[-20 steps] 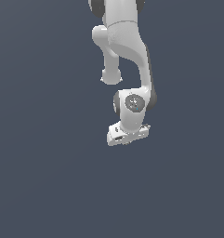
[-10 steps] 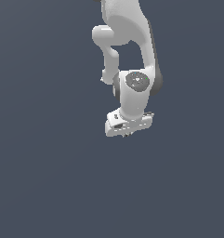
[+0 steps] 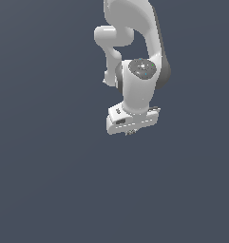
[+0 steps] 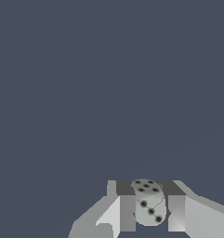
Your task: Pick up the object and move it to a goal position.
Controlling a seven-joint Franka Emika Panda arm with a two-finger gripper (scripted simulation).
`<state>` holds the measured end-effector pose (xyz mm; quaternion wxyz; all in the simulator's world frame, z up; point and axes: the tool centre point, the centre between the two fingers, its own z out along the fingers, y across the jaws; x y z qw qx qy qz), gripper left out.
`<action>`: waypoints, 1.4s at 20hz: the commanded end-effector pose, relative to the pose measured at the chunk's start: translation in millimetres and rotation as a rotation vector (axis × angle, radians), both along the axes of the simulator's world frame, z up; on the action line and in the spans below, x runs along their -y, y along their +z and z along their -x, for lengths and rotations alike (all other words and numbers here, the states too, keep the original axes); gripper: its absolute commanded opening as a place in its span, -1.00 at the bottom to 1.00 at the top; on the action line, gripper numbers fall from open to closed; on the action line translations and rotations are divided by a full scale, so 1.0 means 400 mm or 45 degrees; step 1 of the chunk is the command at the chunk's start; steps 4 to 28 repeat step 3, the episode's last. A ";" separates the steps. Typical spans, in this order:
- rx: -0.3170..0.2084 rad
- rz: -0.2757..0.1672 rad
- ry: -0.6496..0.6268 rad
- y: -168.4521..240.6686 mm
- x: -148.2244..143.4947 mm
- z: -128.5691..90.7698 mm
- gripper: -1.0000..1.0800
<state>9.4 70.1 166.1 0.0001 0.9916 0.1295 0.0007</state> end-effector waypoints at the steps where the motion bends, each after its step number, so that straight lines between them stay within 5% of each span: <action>1: -0.002 0.000 0.000 0.000 0.000 0.000 -1.00; 28: -0.002 0.000 0.000 -0.003 0.000 -0.001 -1.00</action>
